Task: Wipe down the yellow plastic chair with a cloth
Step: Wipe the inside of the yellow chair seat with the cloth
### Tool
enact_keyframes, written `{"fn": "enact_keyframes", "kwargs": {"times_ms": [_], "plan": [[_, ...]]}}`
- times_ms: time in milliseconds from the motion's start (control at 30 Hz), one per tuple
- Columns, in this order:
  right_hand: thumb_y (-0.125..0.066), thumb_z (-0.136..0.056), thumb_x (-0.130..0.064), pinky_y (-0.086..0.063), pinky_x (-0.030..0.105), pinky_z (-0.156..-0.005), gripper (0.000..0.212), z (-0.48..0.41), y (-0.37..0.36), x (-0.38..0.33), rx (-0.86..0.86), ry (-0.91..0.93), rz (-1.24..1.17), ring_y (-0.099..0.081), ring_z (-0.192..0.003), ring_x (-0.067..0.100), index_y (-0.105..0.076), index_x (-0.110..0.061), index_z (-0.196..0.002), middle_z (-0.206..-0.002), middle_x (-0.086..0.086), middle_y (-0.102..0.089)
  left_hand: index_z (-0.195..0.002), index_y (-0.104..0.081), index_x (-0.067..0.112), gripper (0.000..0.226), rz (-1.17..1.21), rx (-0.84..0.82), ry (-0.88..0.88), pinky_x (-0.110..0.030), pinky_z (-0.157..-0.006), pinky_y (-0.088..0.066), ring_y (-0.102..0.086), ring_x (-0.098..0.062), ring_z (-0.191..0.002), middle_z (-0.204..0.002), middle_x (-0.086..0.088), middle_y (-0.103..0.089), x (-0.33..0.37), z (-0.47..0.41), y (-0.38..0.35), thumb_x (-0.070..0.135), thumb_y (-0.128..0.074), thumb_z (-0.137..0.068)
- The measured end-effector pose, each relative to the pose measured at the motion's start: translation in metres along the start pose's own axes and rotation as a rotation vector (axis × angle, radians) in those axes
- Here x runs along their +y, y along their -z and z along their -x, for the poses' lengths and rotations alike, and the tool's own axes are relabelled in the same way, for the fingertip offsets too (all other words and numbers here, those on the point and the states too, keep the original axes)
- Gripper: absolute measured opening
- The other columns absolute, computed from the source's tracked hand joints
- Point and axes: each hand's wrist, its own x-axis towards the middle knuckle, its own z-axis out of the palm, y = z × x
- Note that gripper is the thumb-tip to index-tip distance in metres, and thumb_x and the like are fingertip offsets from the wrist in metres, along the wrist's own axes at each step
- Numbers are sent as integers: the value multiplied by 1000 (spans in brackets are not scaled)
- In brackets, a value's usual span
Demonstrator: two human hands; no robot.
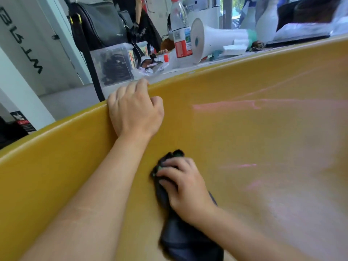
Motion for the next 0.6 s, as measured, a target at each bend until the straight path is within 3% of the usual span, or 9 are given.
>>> {"fn": "enact_keyframes", "kwargs": {"times_ms": [67,200,267,367,467,533,600], "plan": [[-59,-82,-17,-47,40,-86,19,-59,15,18,73,46,22,-56,-100,32,-72,-15,-95,-108,6,-64,-127,-54,20,50,-3,4,-4,-38,-103,-26,-49,-24,-120,-127,-4,-61,0,1,0,33,-39,-82],[-63,-84,-15,-40,36,-98,29,-151,27,38,361,-149,94,-46,-117,30,-65,-13,-113,-125,8,-57,-127,-54,18,48,-31,38,-32,-39,-102,-28,-51,-26,-118,-125,-6,-62,0,3,-2,32,-41,-83],[-62,-88,-15,-39,38,-103,27,-100,12,30,325,-169,95,-46,-118,29,-65,-12,-115,-128,9,-55,-128,-53,18,49,-44,39,-34,-39,-103,-27,-50,-26,-118,-127,-6,-61,0,5,-2,31,-43,-82],[-57,-95,-19,-42,40,-101,22,12,5,14,77,-103,114,-49,-118,29,-67,-15,-114,-130,7,-57,-132,-49,16,55,-74,36,-41,-40,-107,-25,-48,-26,-123,-132,-6,-57,1,8,-3,26,-49,-78],[-62,-88,-19,-46,39,-98,23,1,24,33,-114,82,167,-55,-114,30,-69,-16,-110,-126,7,-61,-131,-47,15,58,-85,29,-31,-42,-111,-24,-45,-27,-125,-133,-7,-56,4,10,-2,21,-53,-74],[-66,-81,-14,-38,38,-104,33,-65,35,47,0,102,203,-54,-117,36,-67,-11,-114,-130,13,-59,-131,-47,16,60,-90,24,-24,-41,-111,-22,-44,-27,-126,-134,-6,-54,4,11,0,21,-54,-72],[-62,-84,-14,-30,37,-107,44,-132,48,57,179,-31,275,-43,-130,37,-58,-9,-128,-143,16,-48,-132,-46,17,62,-91,24,-43,-39,-111,-20,-42,-26,-127,-136,-5,-53,2,11,0,21,-55,-71]]}}
